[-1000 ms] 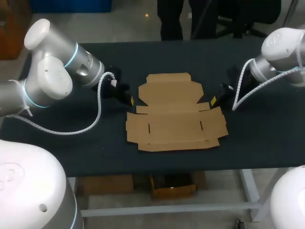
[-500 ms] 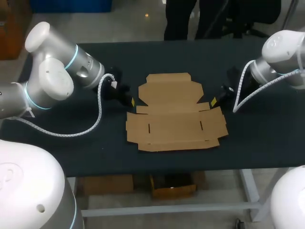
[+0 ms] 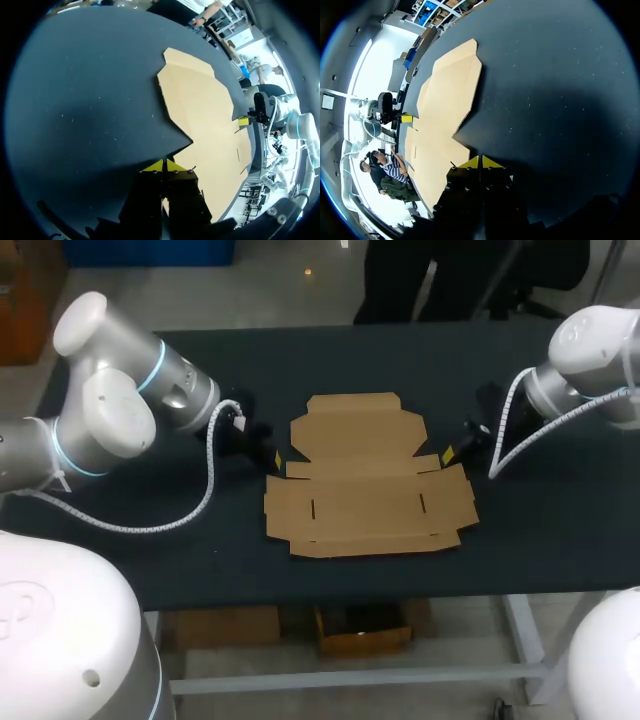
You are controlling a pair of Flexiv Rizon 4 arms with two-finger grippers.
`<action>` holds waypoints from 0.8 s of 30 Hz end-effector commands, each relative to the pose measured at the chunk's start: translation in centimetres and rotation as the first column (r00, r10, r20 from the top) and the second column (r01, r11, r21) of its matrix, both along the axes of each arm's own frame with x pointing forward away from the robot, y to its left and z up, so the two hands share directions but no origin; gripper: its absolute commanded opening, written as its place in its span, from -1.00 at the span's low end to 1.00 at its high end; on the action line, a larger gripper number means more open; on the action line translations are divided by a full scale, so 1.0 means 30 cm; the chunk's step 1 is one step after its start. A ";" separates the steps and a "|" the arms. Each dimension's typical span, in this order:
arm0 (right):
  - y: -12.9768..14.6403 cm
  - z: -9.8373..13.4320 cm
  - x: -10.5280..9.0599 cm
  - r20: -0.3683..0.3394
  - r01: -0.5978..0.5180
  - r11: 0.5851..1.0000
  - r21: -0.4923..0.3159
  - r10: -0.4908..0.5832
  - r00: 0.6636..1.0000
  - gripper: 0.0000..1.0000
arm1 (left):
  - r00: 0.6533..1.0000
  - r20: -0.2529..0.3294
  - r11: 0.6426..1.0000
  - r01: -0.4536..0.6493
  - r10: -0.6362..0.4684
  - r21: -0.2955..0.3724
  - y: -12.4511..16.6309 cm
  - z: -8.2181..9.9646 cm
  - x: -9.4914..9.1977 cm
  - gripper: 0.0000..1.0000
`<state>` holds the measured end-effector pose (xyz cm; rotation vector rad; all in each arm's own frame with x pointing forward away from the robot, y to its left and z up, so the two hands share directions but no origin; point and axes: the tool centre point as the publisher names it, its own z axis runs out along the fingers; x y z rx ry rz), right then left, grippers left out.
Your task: Assemble the packaging by folding the flat box into shape, placing the metal phone stand inside, and closing the box properly
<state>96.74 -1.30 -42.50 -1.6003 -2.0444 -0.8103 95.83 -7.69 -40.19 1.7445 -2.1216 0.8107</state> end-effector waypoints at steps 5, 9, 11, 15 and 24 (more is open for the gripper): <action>-0.003 -0.006 -0.012 0.004 -0.002 1.000 0.007 0.002 1.000 -1.00 | 1.000 -0.019 1.000 -0.010 0.010 0.000 -0.002 -0.019 -0.004 -1.00; 0.000 -0.011 -0.016 0.001 -0.001 1.000 0.014 0.000 1.000 -1.00 | 0.999 -0.026 1.000 -0.023 0.023 0.005 -0.004 -0.026 -0.007 -1.00; 0.001 -0.013 -0.016 0.000 0.001 1.000 0.017 -0.001 1.000 -1.00 | 0.999 -0.029 1.000 -0.025 0.026 0.004 -0.003 -0.031 -0.007 -1.00; 0.004 -0.012 -0.015 0.000 0.003 1.000 0.020 -0.003 1.000 -1.00 | 0.999 -0.036 1.000 -0.028 0.028 0.001 -0.001 -0.035 -0.007 -1.00; 0.010 -0.009 -0.014 0.001 0.003 1.000 0.023 -0.003 1.000 -1.00 | 0.998 -0.047 0.999 -0.039 0.038 -0.008 0.005 -0.042 -0.014 -1.00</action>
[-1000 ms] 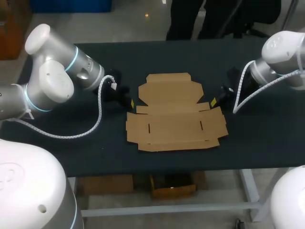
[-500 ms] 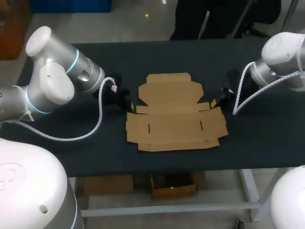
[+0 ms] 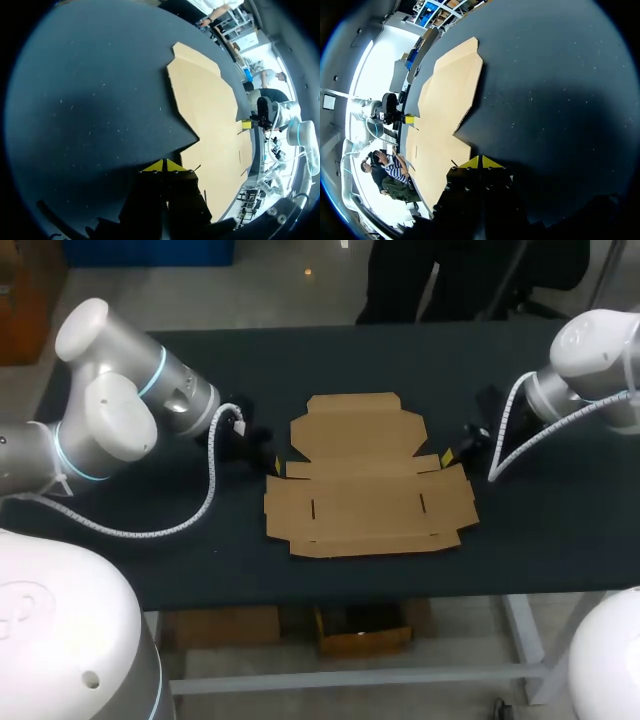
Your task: Assemble the packaging by folding the flat box into shape, placing the metal phone stand inside, and closing the box properly
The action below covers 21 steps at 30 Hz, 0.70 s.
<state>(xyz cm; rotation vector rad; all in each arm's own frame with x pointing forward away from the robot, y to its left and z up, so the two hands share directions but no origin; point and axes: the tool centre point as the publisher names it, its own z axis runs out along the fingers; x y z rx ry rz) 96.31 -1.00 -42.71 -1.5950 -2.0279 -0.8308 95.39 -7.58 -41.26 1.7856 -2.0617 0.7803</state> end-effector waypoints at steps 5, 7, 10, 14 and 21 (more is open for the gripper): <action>0.004 0.000 0.000 0.002 -0.001 1.000 0.008 0.001 1.000 -1.00 | 1.000 -0.007 1.000 0.005 -0.005 -0.017 -0.005 -0.015 0.005 -1.00; 0.007 0.001 0.001 0.002 0.000 1.000 0.011 0.000 1.000 -1.00 | 1.000 -0.009 1.000 0.009 -0.010 -0.024 -0.010 -0.019 0.007 -1.00; 0.012 0.003 0.000 0.002 0.000 1.000 0.012 0.000 1.000 -1.00 | 1.000 -0.009 0.999 0.014 -0.015 -0.037 -0.016 -0.023 0.010 -1.00; 0.015 0.005 0.000 0.002 0.000 1.000 0.016 0.000 1.000 -1.00 | 1.000 -0.010 0.999 0.021 -0.021 -0.049 -0.022 -0.026 0.014 -1.00; 0.017 0.003 -0.002 0.002 0.005 1.000 0.025 -0.005 1.000 -1.00 | 1.000 -0.009 0.998 0.027 -0.027 -0.059 -0.029 -0.025 0.018 -1.00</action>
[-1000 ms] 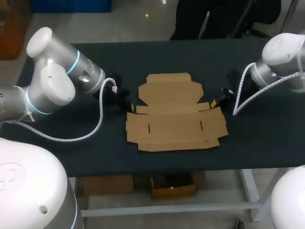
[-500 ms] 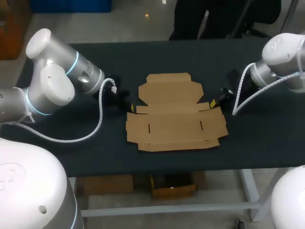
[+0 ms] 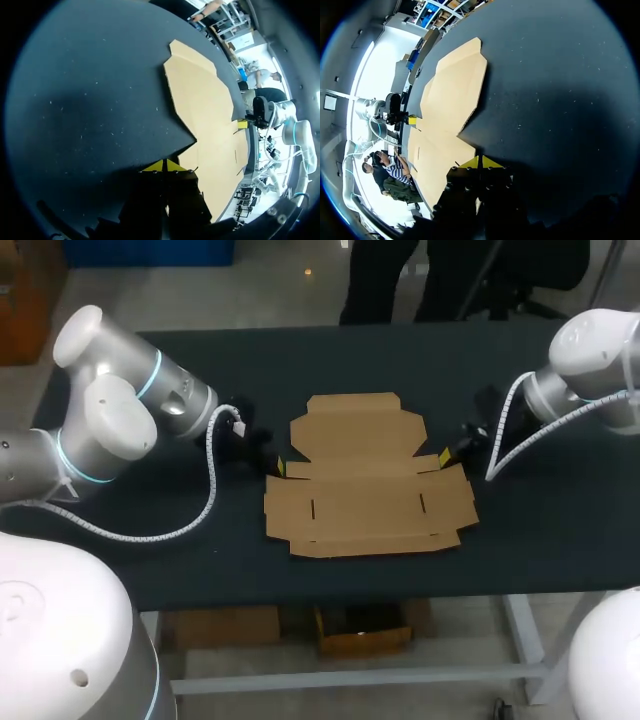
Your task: Assemble the packaging by folding the flat box into shape, placing the metal phone stand inside, and closing the box properly
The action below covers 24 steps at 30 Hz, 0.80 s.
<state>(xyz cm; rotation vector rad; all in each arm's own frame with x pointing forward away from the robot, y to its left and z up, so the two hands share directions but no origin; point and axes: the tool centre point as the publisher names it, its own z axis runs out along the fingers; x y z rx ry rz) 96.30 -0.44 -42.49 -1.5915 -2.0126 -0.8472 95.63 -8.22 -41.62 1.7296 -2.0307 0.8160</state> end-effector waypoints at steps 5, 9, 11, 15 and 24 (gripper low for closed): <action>0.000 -0.002 -0.005 0.006 0.003 1.000 0.013 -0.003 1.000 -1.00 | 1.000 0.003 1.000 0.010 -0.010 -0.008 -0.015 -0.007 0.013 -1.00; 0.001 -0.001 -0.006 0.009 0.003 1.000 0.016 -0.003 1.000 -1.00 | 1.000 0.007 1.000 0.014 -0.013 -0.009 -0.020 -0.004 0.013 -1.00; -0.002 0.001 -0.006 0.009 0.005 1.000 0.017 -0.005 1.000 -1.00 | 1.000 0.008 1.000 0.014 -0.014 -0.010 -0.021 -0.004 0.013 -1.00; -0.001 0.005 -0.010 0.014 0.009 1.000 0.023 -0.009 1.000 -1.00 | 1.000 0.007 1.000 0.018 -0.018 -0.009 -0.023 -0.004 0.013 -1.00; 0.000 0.006 -0.008 0.014 0.012 1.000 0.028 -0.012 1.000 -1.00 | 1.000 0.007 1.000 0.020 -0.020 -0.004 -0.024 -0.004 0.009 -1.00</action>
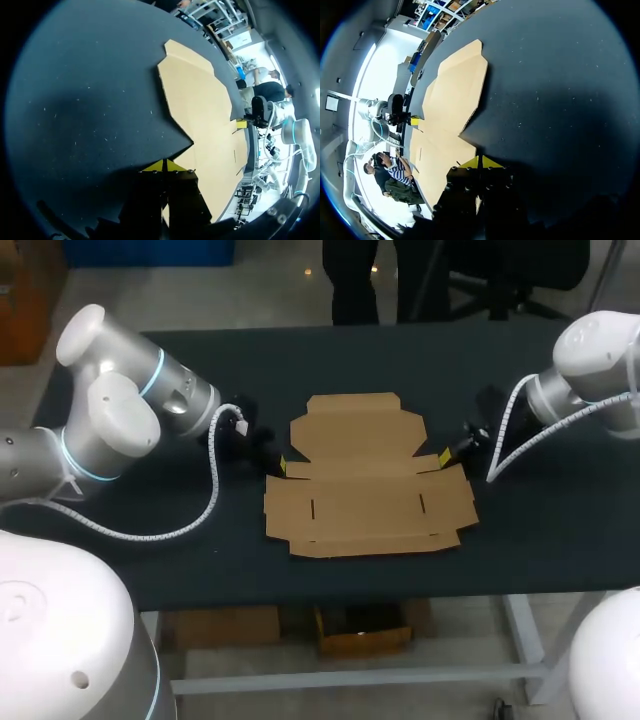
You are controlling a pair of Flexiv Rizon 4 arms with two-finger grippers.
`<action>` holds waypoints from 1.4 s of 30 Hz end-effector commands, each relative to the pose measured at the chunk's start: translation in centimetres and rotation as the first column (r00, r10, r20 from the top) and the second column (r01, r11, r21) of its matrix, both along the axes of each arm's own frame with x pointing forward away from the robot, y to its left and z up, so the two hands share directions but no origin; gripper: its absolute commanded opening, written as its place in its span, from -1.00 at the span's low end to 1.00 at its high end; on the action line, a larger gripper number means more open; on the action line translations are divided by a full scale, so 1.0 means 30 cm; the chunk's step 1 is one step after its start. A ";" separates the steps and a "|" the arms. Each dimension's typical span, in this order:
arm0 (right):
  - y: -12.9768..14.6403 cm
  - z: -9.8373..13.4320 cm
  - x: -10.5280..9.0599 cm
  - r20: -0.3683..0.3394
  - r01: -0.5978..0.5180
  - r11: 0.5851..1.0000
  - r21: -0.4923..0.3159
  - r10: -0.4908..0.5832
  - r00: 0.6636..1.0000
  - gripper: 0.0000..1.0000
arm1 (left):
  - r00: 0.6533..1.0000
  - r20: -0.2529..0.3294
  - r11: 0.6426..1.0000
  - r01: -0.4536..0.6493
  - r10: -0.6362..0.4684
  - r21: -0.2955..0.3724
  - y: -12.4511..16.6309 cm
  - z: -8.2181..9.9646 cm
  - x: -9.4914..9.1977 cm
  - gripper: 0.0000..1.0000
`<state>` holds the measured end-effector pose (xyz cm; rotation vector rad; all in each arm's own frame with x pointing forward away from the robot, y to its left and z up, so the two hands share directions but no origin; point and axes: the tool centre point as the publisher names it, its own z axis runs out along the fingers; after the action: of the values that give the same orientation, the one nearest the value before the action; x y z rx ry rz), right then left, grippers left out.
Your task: Assemble the packaging by folding the flat box into shape, placing the metal phone stand inside, and closing the box properly
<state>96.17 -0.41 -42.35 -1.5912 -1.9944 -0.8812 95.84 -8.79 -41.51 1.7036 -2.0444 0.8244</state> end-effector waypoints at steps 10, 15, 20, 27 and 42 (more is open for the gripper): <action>0.002 0.014 -0.007 0.011 0.002 1.000 0.003 -0.002 1.000 -1.00 | 1.000 0.004 1.000 0.006 -0.006 0.003 -0.008 -0.002 0.002 -1.00; 0.003 0.017 -0.009 0.014 0.003 1.000 0.004 -0.003 1.000 -1.00 | 1.000 0.006 1.000 0.006 -0.006 0.004 -0.006 0.004 -0.002 -1.00; 0.011 0.023 -0.007 0.019 0.000 1.000 0.008 0.000 1.000 -1.00 | 1.000 0.012 1.000 0.009 -0.009 0.008 -0.007 0.011 -0.004 -1.00; 0.010 0.027 -0.011 0.023 0.003 1.000 0.007 -0.003 1.000 -1.00 | 1.000 0.013 1.000 0.014 -0.014 0.012 -0.008 0.012 -0.003 -1.00; 0.018 0.011 -0.009 0.014 0.011 1.000 0.006 -0.011 1.000 -1.00 | 1.000 0.010 1.000 0.018 -0.018 0.016 -0.013 0.009 -0.001 -1.00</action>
<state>95.86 0.06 -41.91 -1.5998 -1.9940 -0.9034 95.71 -9.06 -41.17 1.6891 -2.0740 0.8211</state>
